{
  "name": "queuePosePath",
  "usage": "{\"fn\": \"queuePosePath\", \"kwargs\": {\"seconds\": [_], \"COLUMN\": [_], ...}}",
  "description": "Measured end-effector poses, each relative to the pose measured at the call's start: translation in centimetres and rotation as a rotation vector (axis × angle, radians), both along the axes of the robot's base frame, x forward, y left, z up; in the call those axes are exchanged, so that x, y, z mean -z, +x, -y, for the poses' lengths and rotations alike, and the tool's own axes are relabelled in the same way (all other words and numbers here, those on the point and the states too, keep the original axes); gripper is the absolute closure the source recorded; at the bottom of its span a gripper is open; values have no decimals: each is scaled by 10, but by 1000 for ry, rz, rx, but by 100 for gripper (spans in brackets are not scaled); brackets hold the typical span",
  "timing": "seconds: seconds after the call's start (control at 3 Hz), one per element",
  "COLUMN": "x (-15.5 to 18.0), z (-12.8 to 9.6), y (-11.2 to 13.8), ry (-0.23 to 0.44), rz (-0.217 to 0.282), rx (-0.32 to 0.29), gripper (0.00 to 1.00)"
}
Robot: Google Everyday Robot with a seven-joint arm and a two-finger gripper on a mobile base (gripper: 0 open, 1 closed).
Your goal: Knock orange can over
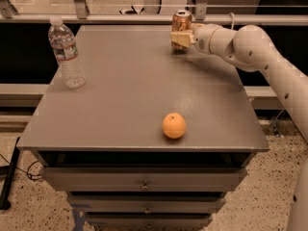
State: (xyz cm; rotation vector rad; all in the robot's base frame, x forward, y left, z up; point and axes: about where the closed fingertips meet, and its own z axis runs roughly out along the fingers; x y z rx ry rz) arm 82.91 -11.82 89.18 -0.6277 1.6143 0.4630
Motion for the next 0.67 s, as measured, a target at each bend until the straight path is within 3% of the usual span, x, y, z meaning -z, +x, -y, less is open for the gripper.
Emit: {"fn": "queuePosePath", "kwargs": {"seconds": [0.33, 0.67], "x": [-10, -19], "z": [-24, -42], "y": [-20, -44], "ry": [39, 8], "rz": [-44, -70], "rx": [-134, -278], "gripper": [100, 100]}}
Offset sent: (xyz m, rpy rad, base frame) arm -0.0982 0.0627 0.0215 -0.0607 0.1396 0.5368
